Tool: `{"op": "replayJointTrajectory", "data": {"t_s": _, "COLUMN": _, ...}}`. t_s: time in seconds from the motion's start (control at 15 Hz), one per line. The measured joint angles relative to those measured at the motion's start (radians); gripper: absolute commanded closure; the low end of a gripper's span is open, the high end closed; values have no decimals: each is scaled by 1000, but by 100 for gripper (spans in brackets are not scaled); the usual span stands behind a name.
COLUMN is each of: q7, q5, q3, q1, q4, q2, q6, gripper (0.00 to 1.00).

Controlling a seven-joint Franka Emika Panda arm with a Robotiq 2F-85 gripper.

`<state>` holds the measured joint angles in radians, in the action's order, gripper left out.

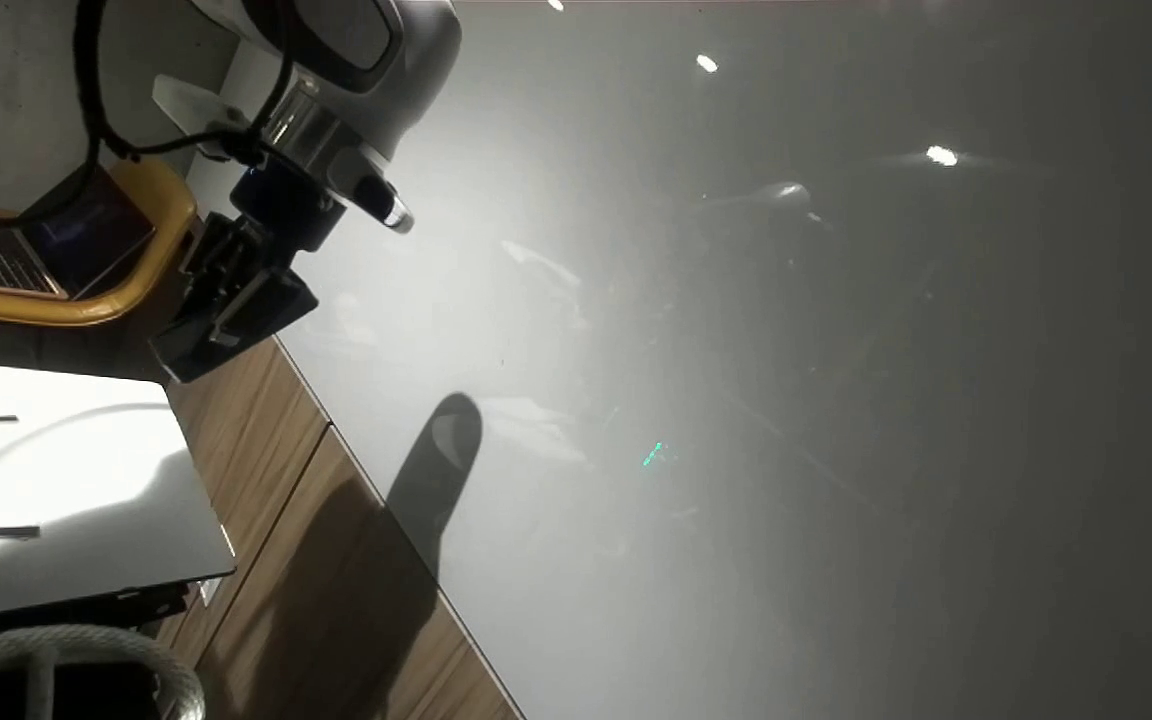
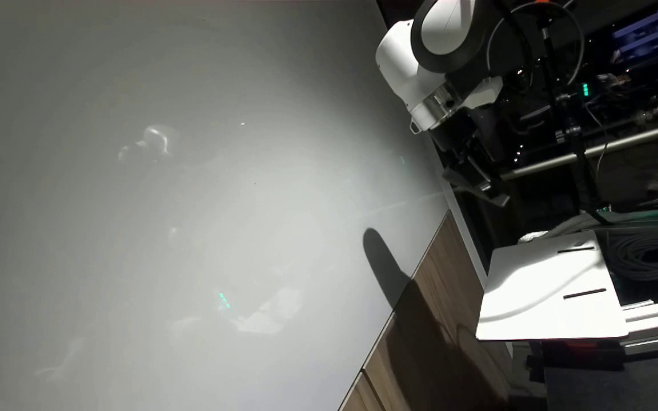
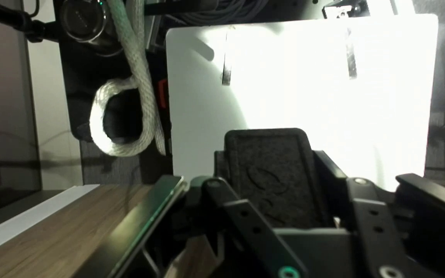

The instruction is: Use the eraser to wipe off the markings on the whiteboard

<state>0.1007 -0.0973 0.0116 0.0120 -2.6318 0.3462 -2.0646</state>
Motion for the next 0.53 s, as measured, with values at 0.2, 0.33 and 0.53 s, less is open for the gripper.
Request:
{"op": "replayJointTrajectory", "data": {"t_s": 0.2, "q7": -26, "q5": 37, "q3": 0, "q1": 1, "q4": -7, "q2": -68, "q6": -1, "gripper": 70}}
{"op": "replayJointTrajectory", "data": {"t_s": 0.33, "q7": -41, "q5": 66, "q3": -2, "q1": 5, "q4": -6, "q2": -110, "q6": -2, "gripper": 70}}
{"op": "replayJointTrajectory", "data": {"t_s": 0.53, "q7": -59, "q5": 103, "q3": -10, "q1": 14, "q4": 10, "q2": -169, "q6": -3, "gripper": 70}}
